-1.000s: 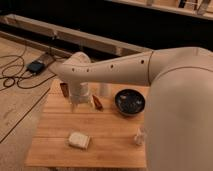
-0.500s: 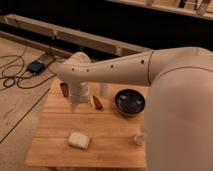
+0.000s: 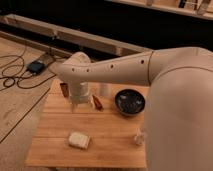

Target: Place the ceramic cup over the eraser

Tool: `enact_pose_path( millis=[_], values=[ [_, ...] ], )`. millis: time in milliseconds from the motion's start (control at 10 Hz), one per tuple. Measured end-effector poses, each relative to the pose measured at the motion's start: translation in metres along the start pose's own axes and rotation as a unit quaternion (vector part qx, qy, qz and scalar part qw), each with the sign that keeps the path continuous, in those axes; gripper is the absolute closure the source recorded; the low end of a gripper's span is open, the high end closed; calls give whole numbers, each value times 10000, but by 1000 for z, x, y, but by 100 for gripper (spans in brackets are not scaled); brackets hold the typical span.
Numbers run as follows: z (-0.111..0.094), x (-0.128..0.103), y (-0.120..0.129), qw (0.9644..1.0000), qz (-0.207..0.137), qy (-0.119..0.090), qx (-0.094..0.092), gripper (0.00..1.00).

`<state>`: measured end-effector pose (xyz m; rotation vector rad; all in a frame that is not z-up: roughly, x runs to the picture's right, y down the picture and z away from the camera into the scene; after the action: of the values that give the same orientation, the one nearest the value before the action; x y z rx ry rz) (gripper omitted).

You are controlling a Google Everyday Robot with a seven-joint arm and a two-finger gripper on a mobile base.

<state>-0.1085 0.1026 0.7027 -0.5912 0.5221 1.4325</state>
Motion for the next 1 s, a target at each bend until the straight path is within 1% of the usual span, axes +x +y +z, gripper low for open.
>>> enact_pose_path(
  millis=[200, 400, 700, 800, 1000],
  values=[
    [-1, -2, 0, 10000, -27, -10, 19, 35],
    [-6, -15, -4, 9998, -115, -95, 91, 35],
    [-20, -53, -16, 9992, -230, -230, 222, 35],
    [-26, -69, -23, 9989, -256, -279, 292, 35],
    [-33, -92, -33, 9982, -259, -371, 385, 35]
  ],
)
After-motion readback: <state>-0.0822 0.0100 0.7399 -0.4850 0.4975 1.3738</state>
